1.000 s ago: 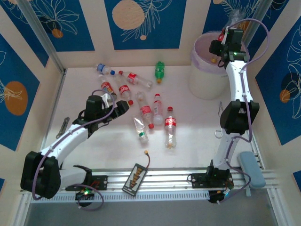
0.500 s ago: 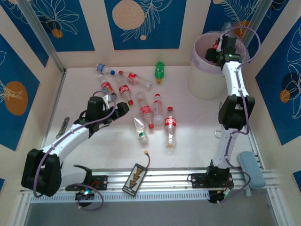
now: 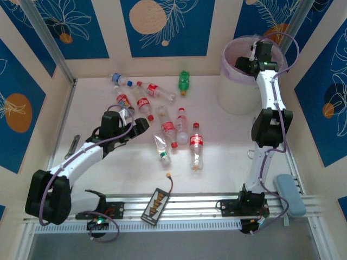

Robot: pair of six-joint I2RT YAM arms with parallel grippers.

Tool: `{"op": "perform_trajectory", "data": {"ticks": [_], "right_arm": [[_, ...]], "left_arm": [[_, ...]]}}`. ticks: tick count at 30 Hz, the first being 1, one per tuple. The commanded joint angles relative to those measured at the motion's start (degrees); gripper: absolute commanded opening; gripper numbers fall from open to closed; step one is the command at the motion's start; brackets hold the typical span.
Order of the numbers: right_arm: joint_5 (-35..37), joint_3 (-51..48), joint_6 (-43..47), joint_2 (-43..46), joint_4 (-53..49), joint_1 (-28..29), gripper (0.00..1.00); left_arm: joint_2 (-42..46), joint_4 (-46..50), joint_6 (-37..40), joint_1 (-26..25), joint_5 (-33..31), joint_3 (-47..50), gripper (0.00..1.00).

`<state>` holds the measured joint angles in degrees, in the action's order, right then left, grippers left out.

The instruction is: Put the plastic bottles in the bin

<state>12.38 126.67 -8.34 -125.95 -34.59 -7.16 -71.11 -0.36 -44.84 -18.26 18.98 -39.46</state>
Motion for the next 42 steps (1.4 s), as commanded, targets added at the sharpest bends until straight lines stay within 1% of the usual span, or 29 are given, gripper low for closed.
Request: {"op": "perform_trajectory", "data": {"ticks": [1,5,6,9,14,22,24,27,30,35,39,42], "right_arm": [[-0.91,3.2,0.6,0.03,-1.5,-0.1,0.84],[-0.79,3.41,1.29,1.94,-1.75,0.21,0.93],[-0.7,3.34,1.37,2.55,-1.8,0.29,0.97],[-0.23,3.19,1.99,4.9,-1.89,0.86,0.99],[2.47,1.15,3.44,9.82,-1.27,2.35,0.99],[9.21,-8.44,6.69,21.89,6.41,5.8,0.99],[10.64,-9.56,7.92,24.19,6.87,6.7,0.99],[11.88,-11.79,8.68,27.75,6.06,8.39,0.99],[12.6,-17.13,8.38,33.39,6.23,11.33,0.99],[8.24,-28.94,2.8,44.29,4.84,16.92,0.99],[4.42,-39.08,-1.5,52.24,3.35,22.53,0.99],[-0.11,-46.75,-5.85,57.78,2.65,24.54,0.99]], "left_arm": [[-0.39,-0.17,1.07,-0.5,-0.72,0.26,0.97],[-0.58,-0.42,0.98,-0.46,-0.53,0.35,0.96],[-0.6,-0.44,0.98,-0.46,-0.59,0.27,0.96],[-0.77,-0.43,1.11,-0.46,-0.55,0.13,0.97],[-1.39,-1.04,1.26,-0.42,-0.17,-0.09,0.97],[-3.9,0.62,3.1,-0.5,0.04,-2.51,0.98],[-4.45,0.69,3.17,-0.55,-0.06,-3.03,0.98],[-5.12,2.12,3.89,-1.65,-1.64,-4.31,0.98],[-6.78,4.97,5.26,-3.97,-3.73,-7.16,0.98],[-10.21,5.89,5.33,-6.75,-6.13,-10.56,0.98],[-14.38,5.78,5.77,-8.29,-6.19,-13.4,0.99],[-16.93,4.22,4.36,-8.91,-6.37,-14.14,0.98]]}}
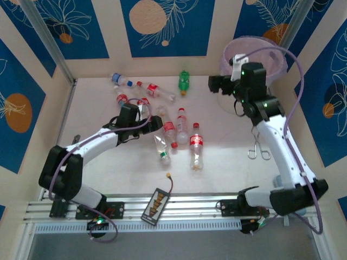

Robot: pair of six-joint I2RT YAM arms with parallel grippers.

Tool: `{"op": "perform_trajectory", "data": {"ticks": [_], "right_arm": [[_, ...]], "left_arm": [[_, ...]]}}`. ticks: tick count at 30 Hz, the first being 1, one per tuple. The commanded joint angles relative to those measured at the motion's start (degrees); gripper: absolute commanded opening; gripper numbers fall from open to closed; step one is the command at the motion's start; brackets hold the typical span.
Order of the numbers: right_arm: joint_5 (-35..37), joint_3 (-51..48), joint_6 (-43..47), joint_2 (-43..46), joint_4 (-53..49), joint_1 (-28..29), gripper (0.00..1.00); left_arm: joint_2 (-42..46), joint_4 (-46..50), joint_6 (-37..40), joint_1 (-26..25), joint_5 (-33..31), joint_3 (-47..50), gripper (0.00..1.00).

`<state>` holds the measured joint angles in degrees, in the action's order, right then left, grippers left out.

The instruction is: Put the plastic bottles in the bin

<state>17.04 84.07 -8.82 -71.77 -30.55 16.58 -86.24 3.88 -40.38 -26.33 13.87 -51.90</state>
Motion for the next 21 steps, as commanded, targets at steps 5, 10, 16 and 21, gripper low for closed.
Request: {"op": "perform_trajectory", "data": {"ticks": [5,10,16,21], "right_arm": [[-9.09,-10.89,-8.21,9.25,-6.85,2.11,0.99],[-10.04,-16.91,-10.91,13.13,-10.14,2.16,0.99],[-11.87,-24.16,-15.39,16.68,-7.71,2.14,0.99],[-13.16,-26.42,-16.58,16.26,-6.32,2.36,0.99]], "left_arm": [[-4.48,0.35,-0.66,-2.43,-3.15,-2.24,0.98],[-6.73,3.92,0.26,-5.47,-6.89,-2.71,0.97],[-8.68,6.02,0.74,-7.0,-10.49,-2.66,0.94],[-10.09,5.31,0.17,-7.86,-11.3,-1.92,0.81]]}}
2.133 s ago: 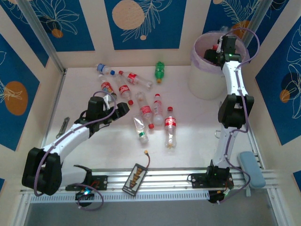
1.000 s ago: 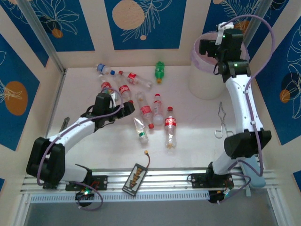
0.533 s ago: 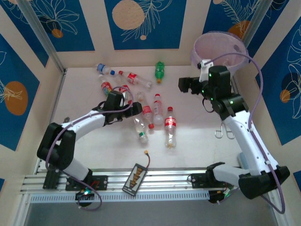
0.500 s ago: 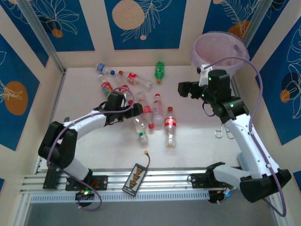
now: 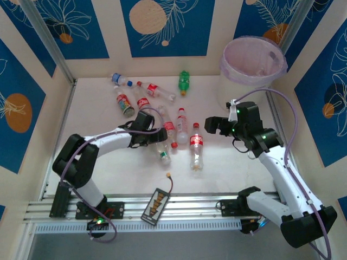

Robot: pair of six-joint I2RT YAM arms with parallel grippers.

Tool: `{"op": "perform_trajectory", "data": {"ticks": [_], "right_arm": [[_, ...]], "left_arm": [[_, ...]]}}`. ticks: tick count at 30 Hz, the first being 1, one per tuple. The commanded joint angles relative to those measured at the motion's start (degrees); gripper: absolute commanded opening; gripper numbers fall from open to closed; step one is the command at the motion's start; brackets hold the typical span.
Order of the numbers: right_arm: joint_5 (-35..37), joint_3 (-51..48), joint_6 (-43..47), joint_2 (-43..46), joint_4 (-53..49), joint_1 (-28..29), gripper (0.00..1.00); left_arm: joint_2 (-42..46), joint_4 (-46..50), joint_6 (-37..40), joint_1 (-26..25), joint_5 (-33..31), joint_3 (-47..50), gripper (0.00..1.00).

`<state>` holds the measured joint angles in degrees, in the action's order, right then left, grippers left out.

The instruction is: Put the plastic bottles in the bin

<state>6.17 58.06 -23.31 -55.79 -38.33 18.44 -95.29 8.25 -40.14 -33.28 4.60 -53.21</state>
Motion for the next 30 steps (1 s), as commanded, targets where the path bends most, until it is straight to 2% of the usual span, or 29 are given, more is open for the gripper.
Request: {"op": "perform_trajectory", "data": {"ticks": [1,7,9,11,17,24,30], "right_arm": [[-2.47,-0.28,-2.16,0.05,1.21,0.46,0.99],[-3.22,0.78,-1.87,0.57,-2.28,1.11,0.99],[-3.06,0.31,-1.92,1.28,-3.14,1.19,0.99],[-3.01,-0.43,-2.26,1.85,-3.5,1.23,0.99],[-4.22,0.09,-3.55,0.98,-5.1,2.55,0.99],[-8.15,1.82,-7.34,-1.94,-7.98,7.92,0.99],[-15.75,-3.99,-14.26,-4.44,2.15,16.22,1.0]], "left_arm": [[-1.17,0.38,-0.19,-0.98,-1.93,-0.3,0.81],[-4.33,-5.04,-1.98,-1.1,1.51,2.14,0.92],[-5.1,-5.6,-2.44,-1.15,1.56,2.31,0.92],[-5.07,-6.0,-2.57,-1.14,1.14,2.68,0.91],[-3.75,-6.16,-2.73,-0.96,2.46,2.15,0.78],[-0.73,-5.83,-1.69,-0.98,2.96,2.21,0.66],[4.86,-6.17,-2.09,-0.32,3.53,3.78,0.65]]}}
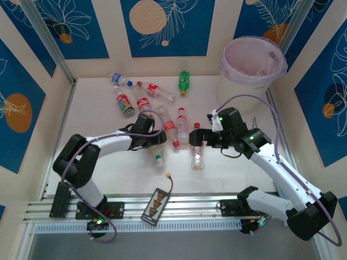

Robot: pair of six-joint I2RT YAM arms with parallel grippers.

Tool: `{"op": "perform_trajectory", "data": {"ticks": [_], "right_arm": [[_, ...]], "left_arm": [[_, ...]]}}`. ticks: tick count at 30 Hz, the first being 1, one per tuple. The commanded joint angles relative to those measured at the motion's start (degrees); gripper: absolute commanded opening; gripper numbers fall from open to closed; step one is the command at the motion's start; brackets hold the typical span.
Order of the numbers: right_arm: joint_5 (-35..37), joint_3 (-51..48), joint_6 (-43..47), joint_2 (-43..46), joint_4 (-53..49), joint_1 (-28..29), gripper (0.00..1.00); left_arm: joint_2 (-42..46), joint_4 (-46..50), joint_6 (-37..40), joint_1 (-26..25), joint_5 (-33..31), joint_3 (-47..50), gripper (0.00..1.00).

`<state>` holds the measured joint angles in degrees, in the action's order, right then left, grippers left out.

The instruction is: Put the plastic bottles in the bin

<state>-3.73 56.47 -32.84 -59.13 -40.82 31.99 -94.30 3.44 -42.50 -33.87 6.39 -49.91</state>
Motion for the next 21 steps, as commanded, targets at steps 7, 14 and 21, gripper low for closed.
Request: {"op": "perform_trajectory", "data": {"ticks": [7,14,21], "right_arm": [[-13.71,-4.88,-9.23,-8.31,17.75,7.12,0.96],[-17.83,-4.83,-9.36,-14.64,25.02,7.15,0.82],[-18.47,-3.83,-7.27,-18.97,28.1,5.11,0.57]], "left_arm": [[10.02,0.9,-0.22,1.91,4.42,-2.58,0.65],[12.39,-12.44,-10.33,2.67,12.29,-0.94,0.65],[12.3,-16.58,-13.9,2.67,14.87,-1.42,0.66]]}}
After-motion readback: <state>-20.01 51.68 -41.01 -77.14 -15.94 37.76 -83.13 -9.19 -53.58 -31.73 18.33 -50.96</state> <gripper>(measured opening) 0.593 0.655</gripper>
